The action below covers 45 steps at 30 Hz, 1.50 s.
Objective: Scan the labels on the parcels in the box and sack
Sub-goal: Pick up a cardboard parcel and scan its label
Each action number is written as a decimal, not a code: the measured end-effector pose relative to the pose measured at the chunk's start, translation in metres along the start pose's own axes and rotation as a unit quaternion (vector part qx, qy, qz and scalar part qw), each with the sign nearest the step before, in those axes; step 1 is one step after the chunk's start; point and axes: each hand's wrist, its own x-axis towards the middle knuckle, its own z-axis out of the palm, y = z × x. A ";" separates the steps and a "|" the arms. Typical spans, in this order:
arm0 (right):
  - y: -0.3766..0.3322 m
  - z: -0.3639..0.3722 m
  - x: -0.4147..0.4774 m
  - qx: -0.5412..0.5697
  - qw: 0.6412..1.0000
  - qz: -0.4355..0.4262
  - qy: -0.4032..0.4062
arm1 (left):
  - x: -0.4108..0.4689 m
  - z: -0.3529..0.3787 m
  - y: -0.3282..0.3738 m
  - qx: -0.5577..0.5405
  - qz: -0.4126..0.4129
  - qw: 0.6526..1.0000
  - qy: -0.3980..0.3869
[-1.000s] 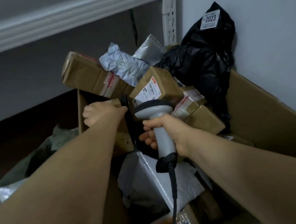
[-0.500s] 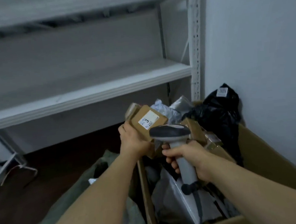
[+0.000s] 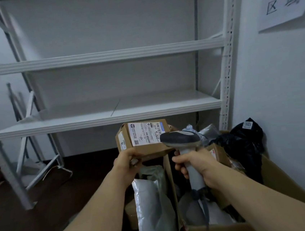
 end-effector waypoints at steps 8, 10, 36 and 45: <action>-0.010 0.006 -0.014 -0.013 1.000 -0.024 0.005 | -0.020 0.000 0.003 -0.003 -0.016 1.000 -0.017; -0.011 0.004 -0.016 -0.031 0.999 -0.035 0.011 | -0.024 -0.002 0.005 0.007 -0.024 1.000 -0.010; 0.000 -0.003 -0.025 -0.188 0.976 -0.093 -0.054 | -0.029 -0.015 0.040 0.114 0.043 0.989 0.085; -0.003 -0.004 -0.026 -0.191 0.974 -0.108 -0.064 | -0.027 -0.014 0.040 0.114 0.040 0.988 0.097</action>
